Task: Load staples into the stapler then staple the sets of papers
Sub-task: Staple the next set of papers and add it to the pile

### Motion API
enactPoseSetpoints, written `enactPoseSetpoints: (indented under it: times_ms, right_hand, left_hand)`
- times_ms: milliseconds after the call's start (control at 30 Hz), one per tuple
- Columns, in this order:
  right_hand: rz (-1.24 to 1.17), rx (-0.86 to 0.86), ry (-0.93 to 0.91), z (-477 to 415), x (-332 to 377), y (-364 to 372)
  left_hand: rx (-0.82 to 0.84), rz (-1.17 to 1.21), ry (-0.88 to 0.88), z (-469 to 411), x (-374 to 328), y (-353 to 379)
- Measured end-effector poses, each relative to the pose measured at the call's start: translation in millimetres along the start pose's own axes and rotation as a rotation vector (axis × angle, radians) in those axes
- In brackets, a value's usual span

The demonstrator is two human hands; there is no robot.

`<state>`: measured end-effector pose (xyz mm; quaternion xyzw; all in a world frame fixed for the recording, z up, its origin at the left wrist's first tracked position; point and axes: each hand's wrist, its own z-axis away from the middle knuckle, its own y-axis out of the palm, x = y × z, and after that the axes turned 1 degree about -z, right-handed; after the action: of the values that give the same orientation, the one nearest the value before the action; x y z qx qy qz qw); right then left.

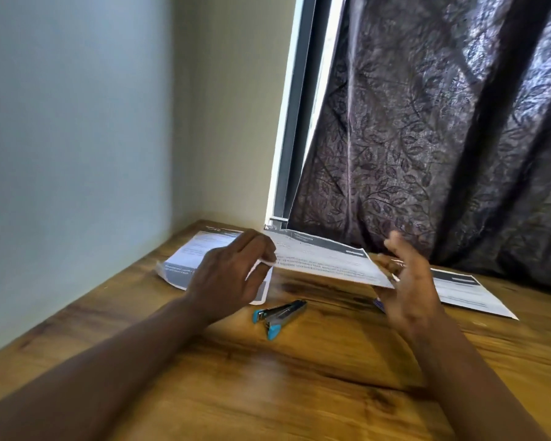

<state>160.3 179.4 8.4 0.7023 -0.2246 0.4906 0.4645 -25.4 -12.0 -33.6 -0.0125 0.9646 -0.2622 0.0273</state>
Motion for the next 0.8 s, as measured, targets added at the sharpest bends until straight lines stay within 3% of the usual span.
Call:
enactPoseSetpoints:
  times_ms: [267,467,700,800]
  right_hand:
    - [0.409,-0.046,-0.123,10.1,13.7,-59.8]
    - [1.027,-0.056,-0.463,36.0,3.6,-105.7]
    - [1.388,-0.023,-0.355,54.4,-7.2,-109.3]
    - [1.625,-0.045,-0.358,64.8,-8.5,-101.0]
  left_hand:
    - [0.053,0.199,0.188,-2.3,-46.4,-1.6]
    - [0.198,0.271,0.295,2.7,-74.5,-1.8]
    - [0.379,0.084,0.249,12.0,-83.9,-14.8]
    - [0.452,0.060,0.147,17.9,-95.6,-17.9]
